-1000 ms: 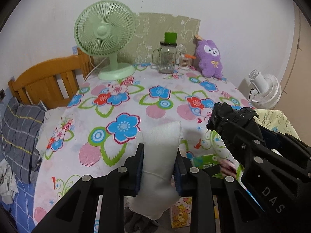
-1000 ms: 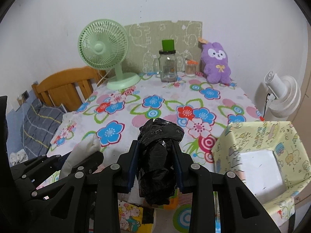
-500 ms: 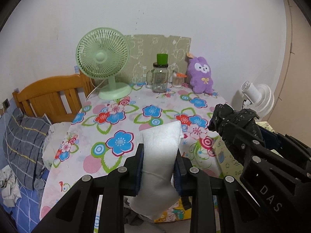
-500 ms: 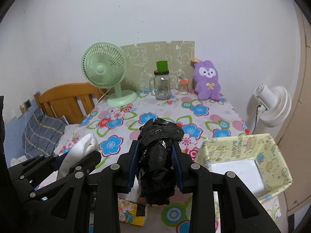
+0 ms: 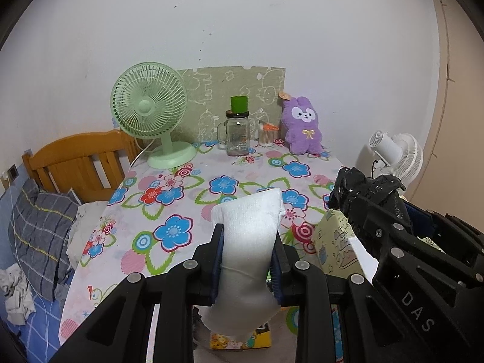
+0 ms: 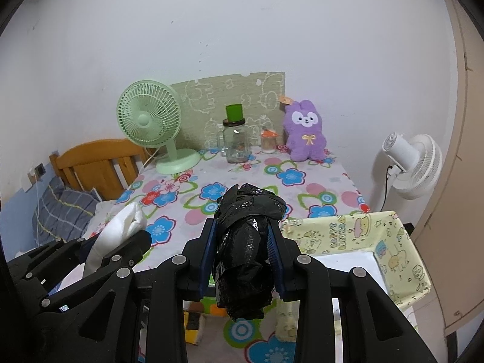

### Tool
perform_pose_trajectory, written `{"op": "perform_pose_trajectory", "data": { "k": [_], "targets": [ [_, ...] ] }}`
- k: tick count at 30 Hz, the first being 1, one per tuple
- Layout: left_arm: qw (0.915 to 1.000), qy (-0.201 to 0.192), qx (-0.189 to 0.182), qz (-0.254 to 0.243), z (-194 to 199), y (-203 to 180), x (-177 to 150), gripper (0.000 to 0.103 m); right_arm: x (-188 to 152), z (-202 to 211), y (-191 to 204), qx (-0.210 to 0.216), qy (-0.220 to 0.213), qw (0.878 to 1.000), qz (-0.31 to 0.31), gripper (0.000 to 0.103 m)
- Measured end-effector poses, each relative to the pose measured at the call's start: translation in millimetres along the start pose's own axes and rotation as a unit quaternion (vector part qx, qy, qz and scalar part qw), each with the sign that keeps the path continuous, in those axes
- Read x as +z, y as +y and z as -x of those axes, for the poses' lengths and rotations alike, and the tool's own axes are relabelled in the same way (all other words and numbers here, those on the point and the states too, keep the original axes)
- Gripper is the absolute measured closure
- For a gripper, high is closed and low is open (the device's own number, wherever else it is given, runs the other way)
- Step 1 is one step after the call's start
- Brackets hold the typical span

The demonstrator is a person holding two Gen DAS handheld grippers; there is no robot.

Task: Organize soft objects
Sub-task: 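Lift and carry the black item and white cloth toward the yellow-green box, then lower the white cloth and black item into the box and open both grippers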

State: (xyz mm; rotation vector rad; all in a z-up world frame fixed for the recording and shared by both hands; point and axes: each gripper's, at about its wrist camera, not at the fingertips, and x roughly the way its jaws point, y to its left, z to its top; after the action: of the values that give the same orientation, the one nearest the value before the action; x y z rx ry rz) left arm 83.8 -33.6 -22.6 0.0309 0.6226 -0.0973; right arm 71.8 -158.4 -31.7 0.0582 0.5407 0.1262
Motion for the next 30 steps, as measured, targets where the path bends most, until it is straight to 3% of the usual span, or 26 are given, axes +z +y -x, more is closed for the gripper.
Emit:
{"op": "perform_pose_trajectory", "data": {
  "k": [12, 30],
  "targets": [
    [0.9997, -0.010, -0.012, -0.018, -5.7, -44.3, 9.9, 0.077, 6.5, 4.2, -43.1, -0.011, -0.009, 1.000, -0.010, 0.067],
    [0.9962, 0.009, -0.053, -0.069, -38.5, -108.9, 14.6, 0.077, -0.8, -5.4, -111.0, -0.050, 0.000, 0.998, -0.045, 0.067]
  ]
}}
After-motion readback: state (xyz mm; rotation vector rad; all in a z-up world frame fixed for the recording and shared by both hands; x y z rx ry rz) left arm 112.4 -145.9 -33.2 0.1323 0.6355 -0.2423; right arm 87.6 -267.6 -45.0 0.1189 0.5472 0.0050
